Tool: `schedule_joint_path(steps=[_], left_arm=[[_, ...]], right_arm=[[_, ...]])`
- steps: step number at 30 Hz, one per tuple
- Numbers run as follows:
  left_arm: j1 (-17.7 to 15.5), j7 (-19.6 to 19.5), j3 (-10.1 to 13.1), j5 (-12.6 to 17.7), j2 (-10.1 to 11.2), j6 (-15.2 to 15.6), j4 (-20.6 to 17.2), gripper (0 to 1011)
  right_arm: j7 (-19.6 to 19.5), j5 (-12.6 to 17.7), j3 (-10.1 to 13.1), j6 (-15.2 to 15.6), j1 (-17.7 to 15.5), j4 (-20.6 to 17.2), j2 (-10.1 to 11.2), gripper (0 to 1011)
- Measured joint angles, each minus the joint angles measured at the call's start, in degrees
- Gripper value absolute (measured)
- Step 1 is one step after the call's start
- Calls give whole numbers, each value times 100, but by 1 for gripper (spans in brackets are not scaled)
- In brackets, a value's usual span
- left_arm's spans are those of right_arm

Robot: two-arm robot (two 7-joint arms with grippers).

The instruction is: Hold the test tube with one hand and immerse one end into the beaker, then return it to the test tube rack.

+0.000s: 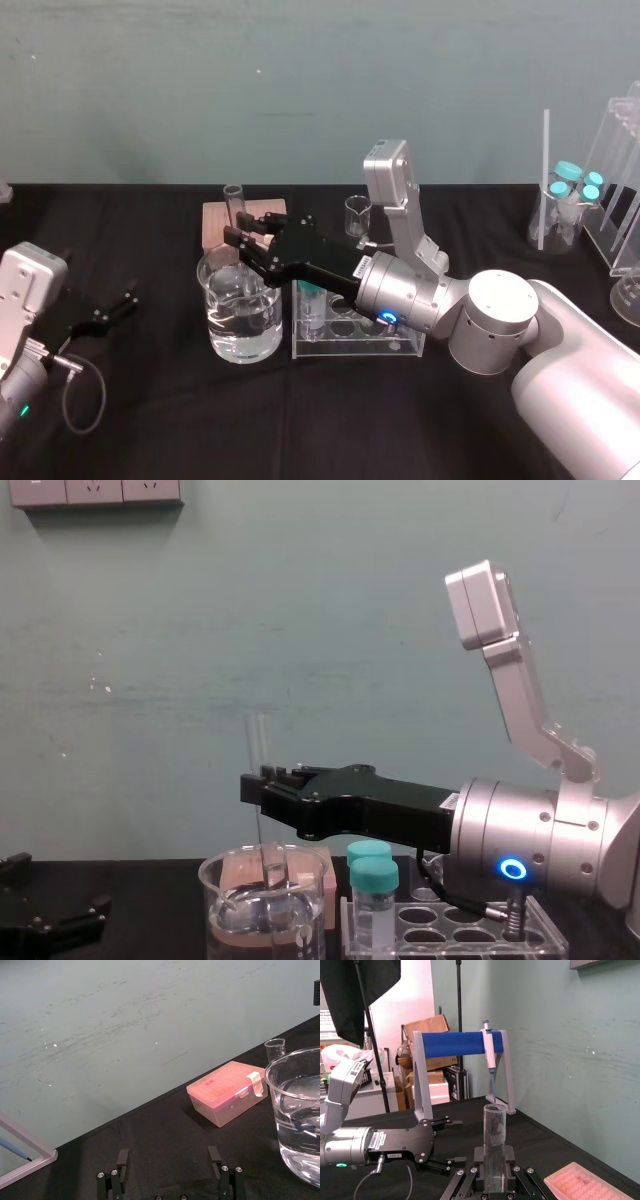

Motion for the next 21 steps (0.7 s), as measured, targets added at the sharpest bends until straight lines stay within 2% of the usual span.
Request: schedule_joint_path(steps=[21], left_arm=[[0,0,0,0,0,0,0,1000]], right_arm=[[32,4,25,-121,80,195,-91,225]])
